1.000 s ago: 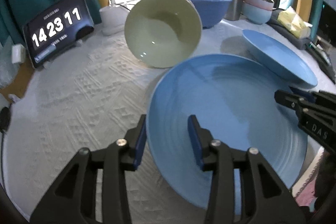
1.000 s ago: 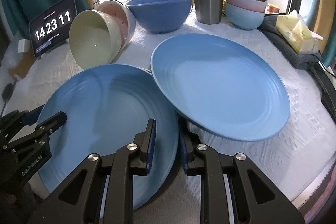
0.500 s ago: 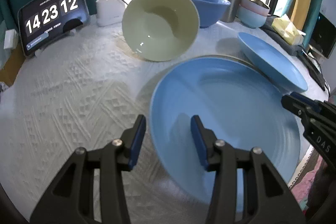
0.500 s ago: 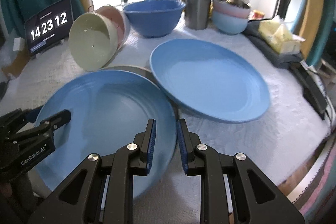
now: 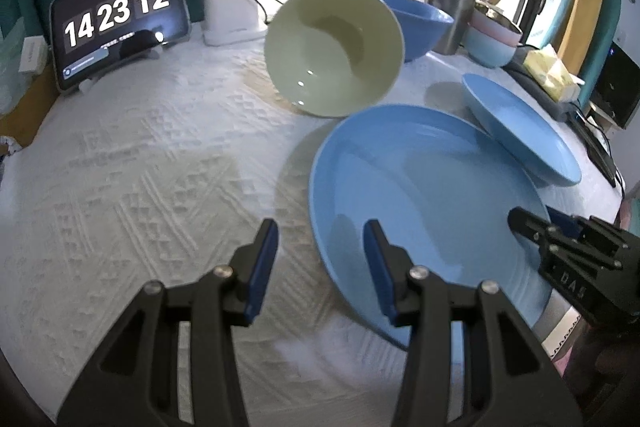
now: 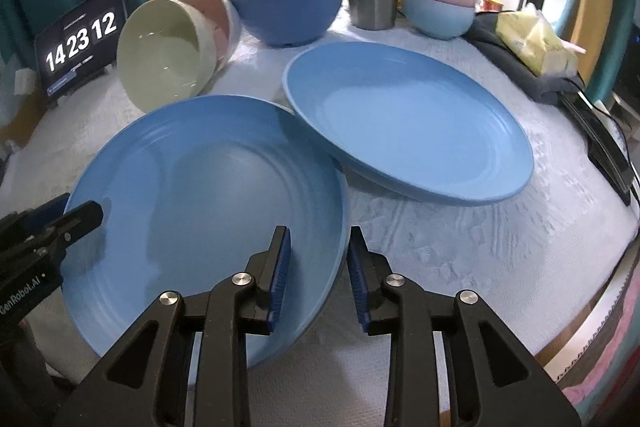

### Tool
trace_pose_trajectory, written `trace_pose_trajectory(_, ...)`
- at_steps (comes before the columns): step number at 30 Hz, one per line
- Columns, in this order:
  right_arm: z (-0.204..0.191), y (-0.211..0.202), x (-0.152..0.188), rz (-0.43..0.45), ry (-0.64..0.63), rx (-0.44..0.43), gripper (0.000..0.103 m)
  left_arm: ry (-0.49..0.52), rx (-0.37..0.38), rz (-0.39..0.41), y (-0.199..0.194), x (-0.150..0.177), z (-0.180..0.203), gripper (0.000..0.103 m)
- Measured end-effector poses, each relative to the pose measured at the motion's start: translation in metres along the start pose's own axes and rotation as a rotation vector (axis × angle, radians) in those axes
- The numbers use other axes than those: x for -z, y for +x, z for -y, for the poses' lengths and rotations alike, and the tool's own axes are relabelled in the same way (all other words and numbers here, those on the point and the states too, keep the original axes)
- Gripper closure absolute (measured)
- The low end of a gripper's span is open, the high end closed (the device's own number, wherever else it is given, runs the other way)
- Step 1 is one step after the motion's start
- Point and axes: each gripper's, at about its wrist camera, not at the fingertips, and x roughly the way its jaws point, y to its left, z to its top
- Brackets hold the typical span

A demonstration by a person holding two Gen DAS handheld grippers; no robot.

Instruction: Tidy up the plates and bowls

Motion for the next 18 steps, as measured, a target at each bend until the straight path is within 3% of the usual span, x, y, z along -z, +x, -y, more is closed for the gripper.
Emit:
trace_pose_trajectory(6, -0.005, -0.001, -0.001, -0.007, 0.005, -0.023, 0.072, -0.014, -0.008, 0.022, -0.008, -0.002, -0.004, 0.057)
trace_pose_trajectory(18, 0.004, -0.032, -0.012, 0.088, -0.006, -0.032, 0.072, -0.003, -0.036, 0.091, -0.036, -0.011, 0.011, 0.057)
